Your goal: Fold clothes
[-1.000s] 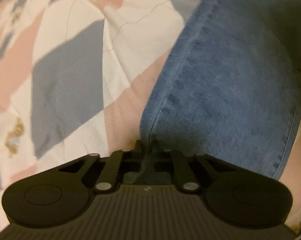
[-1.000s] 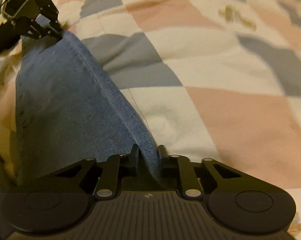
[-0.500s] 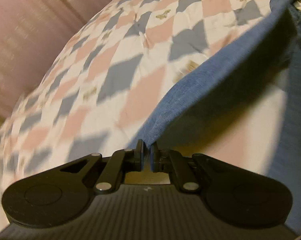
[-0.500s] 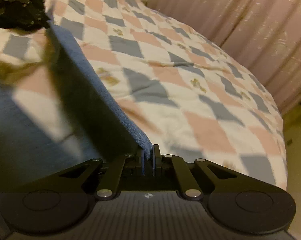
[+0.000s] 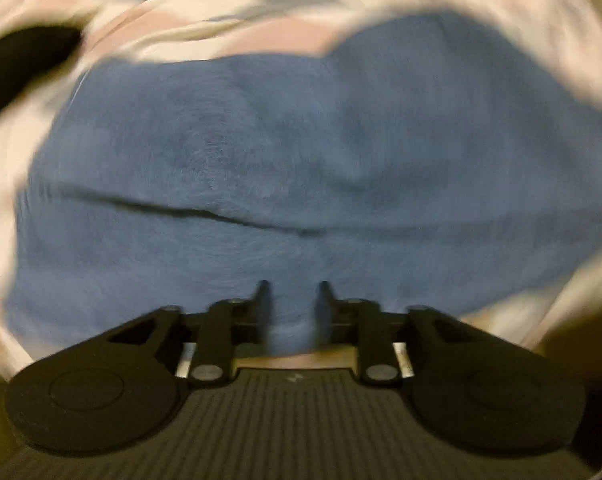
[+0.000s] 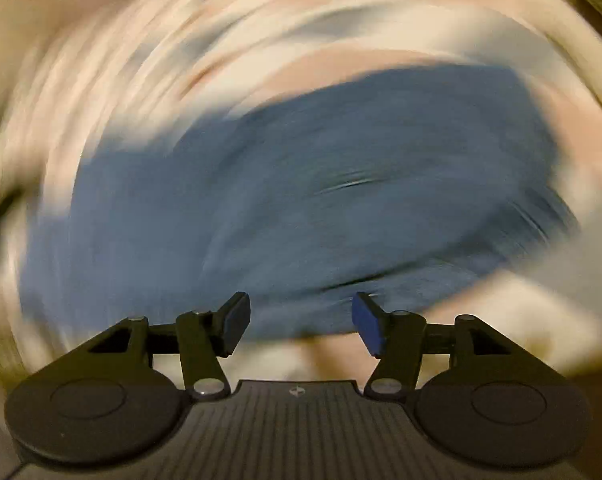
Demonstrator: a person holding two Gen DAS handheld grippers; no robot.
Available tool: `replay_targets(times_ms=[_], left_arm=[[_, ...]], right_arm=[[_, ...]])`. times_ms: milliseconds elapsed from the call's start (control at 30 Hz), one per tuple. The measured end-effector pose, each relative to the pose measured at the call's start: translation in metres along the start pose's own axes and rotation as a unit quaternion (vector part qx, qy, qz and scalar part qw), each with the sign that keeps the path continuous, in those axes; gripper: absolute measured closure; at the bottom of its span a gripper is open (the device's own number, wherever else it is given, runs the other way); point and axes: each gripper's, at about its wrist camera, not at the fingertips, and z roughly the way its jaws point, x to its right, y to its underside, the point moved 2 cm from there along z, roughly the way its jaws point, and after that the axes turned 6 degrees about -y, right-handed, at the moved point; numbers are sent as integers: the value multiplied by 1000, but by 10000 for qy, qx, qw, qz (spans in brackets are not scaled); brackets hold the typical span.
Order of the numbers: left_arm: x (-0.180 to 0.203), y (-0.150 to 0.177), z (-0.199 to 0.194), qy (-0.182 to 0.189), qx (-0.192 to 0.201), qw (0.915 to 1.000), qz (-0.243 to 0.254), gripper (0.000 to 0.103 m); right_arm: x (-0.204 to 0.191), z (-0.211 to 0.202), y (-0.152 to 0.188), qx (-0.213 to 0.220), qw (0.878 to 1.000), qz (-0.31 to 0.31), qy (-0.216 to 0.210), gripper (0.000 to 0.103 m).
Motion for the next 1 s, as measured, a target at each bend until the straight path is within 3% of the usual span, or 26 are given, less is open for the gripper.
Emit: replay_targets(times_ms=[33, 100, 167, 233, 267, 367, 433, 500, 633, 700, 733, 800, 833, 933, 1000], left_arm=[[-8, -2, -1, 219, 57, 9976, -660, 76], [-29, -4, 0, 559, 186, 9791, -1945, 69], [-53, -3, 7, 736, 337, 9485, -3063, 62], [-75, 1, 17, 783, 414, 9179, -3867, 62], [-86, 2, 22, 780, 452, 9016, -4230, 62], [-112, 1, 40, 736, 635, 8638, -4944, 62], [-123, -2, 49, 758, 759, 8436, -5262, 62], [-130, -8, 60, 800, 825, 8308, -5446, 61], [-136, -21, 82, 668, 839, 8166, -5671, 61], [-139, -28, 90, 723, 909, 8126, -5712, 73], [-140, -34, 90, 793, 985, 8207, -5572, 103], [-135, -43, 77, 791, 1255, 8548, -4972, 103], [-133, -44, 72, 801, 1358, 8670, -4727, 103], [-134, -35, 71, 601, 1167, 8754, -4652, 102], [-139, -24, 83, 505, 884, 8643, -4926, 94]], right_arm=[[19, -7, -7, 272, 9976, 632, -77, 43], [54, -18, -17, 766, 9820, 1714, -222, 43], [76, -21, -21, 1135, 9647, 2351, -349, 43], [89, -17, -21, 1317, 9517, 2746, -383, 43], [95, -14, -20, 1381, 9459, 2910, -386, 43], [102, -6, -17, 1502, 9350, 3187, -413, 40], [103, -2, -17, 1558, 9326, 3230, -402, 40], [104, 0, -17, 1622, 9307, 3255, -399, 40], [111, -4, -13, 1756, 9239, 3359, -516, 40], [115, -6, -13, 1824, 9195, 3437, -556, 40], [117, -7, -14, 1870, 9170, 3476, -579, 40], [119, -9, -17, 1955, 9141, 3503, -597, 40], [121, -10, -18, 1993, 9132, 3501, -609, 40], [124, -6, -20, 1969, 9151, 3454, -670, 40], [123, 0, -23, 1891, 9191, 3389, -682, 40]])
